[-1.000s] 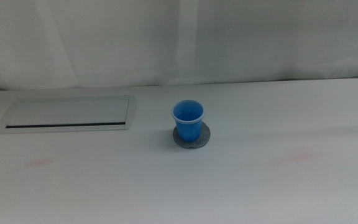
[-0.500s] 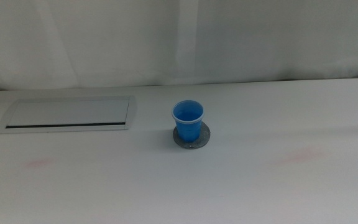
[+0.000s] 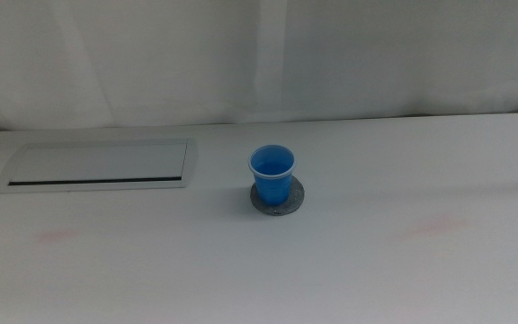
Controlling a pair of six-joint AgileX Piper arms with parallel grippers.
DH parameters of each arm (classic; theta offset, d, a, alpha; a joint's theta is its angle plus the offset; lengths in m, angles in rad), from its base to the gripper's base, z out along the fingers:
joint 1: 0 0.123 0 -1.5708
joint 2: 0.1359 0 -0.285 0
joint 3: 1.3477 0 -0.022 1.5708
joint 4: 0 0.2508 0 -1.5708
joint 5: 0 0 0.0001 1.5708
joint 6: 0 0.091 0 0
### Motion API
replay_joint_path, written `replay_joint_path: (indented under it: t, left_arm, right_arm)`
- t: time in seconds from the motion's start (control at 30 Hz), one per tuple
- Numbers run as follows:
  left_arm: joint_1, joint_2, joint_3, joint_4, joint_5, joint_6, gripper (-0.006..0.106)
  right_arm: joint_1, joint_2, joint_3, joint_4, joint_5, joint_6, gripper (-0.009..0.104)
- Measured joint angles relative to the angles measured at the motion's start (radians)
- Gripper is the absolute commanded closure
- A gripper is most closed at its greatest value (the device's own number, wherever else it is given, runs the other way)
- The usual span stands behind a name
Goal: Place an empty cup on a cup mat.
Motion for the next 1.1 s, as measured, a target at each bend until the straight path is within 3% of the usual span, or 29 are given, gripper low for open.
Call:
replay_joint_path:
  t: [0.13, 0.67, 1.1]
  left_arm:
    - [0.0, 0.0, 0.0, 0.0, 0.0, 0.0, 0.103]
    - [0.0, 0.0, 0.0, 0.0, 0.0, 0.0, 0.103]
    - [0.0, 0.0, 0.0, 0.0, 0.0, 0.0, 0.103]
  right_arm:
    - [0.0, 0.009, 0.058, 0.001, -0.148, 0.018, 0.098]
    - [0.0, 0.014, 0.205, -0.023, -0.31, -0.026, 0.098]
    - [0.0, 0.014, 0.205, -0.03, -0.285, -0.022, 0.098]
